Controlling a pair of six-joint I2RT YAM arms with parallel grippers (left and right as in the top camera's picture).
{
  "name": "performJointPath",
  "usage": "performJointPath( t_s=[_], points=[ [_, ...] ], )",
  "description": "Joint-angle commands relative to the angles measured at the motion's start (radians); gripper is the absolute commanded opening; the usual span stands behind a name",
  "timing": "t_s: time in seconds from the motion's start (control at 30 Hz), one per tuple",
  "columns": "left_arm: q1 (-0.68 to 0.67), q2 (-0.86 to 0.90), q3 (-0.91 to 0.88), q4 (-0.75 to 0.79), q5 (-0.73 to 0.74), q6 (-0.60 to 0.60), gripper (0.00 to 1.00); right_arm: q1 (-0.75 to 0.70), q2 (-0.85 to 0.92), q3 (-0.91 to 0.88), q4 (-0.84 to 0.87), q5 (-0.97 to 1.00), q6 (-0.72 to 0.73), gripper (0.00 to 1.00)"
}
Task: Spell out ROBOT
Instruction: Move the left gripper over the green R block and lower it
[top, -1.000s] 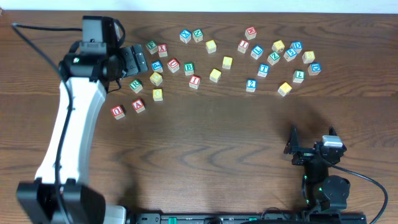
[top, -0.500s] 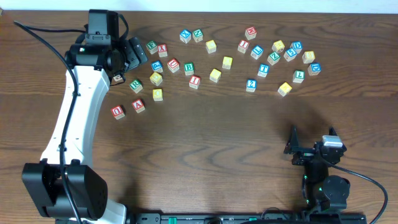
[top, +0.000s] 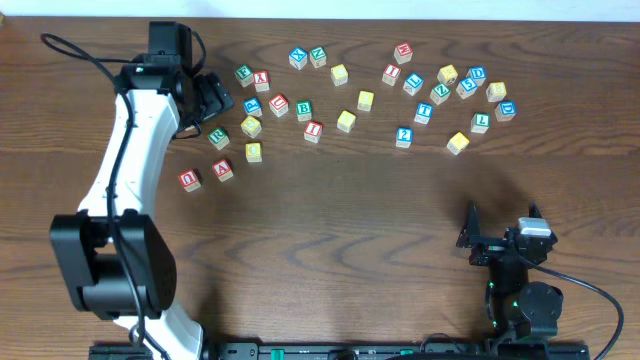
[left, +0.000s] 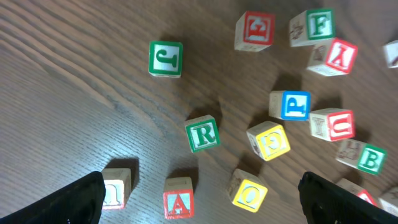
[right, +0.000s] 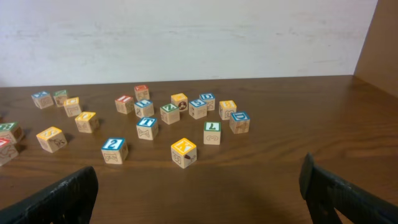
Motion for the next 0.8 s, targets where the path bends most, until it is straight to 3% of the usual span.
performJointPath(
  t_s=[0.0, 0.77],
  points=[
    [0.003, 0.022, 0.048, -0.002, 0.005, 0.006, 0.98, 0.003, -0.007, -0.001, -0.004, 0.001, 0.006, 0.99],
    [-0.003, 0.098, 0.048, 0.005, -0.008, -0.080, 0.98, 0.003, -0.007, -0.001, -0.004, 0.001, 0.006, 0.99]
  ],
)
